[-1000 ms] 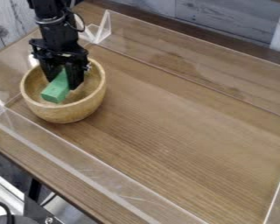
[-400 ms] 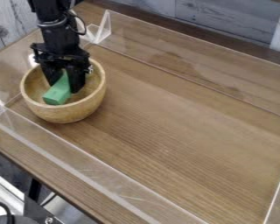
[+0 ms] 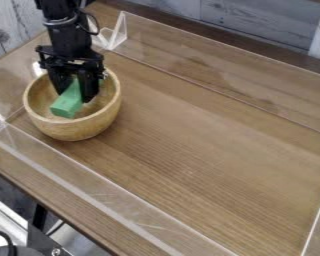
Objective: Put the green block in the brown bowl
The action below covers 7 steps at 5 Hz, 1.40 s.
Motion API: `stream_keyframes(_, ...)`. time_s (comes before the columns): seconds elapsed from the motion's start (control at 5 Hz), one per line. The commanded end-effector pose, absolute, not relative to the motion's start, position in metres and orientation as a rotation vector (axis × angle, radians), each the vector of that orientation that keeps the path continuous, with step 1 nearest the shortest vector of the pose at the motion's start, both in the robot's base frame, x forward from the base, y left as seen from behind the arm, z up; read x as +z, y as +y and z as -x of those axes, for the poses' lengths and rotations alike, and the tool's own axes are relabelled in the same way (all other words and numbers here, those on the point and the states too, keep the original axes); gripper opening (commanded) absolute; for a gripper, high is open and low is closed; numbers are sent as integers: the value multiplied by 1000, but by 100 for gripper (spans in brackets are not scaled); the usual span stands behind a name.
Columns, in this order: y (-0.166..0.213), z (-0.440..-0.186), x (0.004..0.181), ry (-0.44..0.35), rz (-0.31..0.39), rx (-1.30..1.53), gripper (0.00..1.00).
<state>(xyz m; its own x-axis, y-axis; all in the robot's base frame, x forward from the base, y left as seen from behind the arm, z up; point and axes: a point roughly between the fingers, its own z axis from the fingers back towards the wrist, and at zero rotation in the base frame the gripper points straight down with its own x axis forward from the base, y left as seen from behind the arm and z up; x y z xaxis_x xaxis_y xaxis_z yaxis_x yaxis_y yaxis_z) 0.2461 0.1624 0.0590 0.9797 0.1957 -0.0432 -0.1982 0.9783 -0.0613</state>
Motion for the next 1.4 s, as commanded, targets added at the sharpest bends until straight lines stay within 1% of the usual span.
stream_keyframes(0.0,168,-257,80,-27,32,200,0)
stream_keyframes(1.2,165,-260,78,-3,32,224,0)
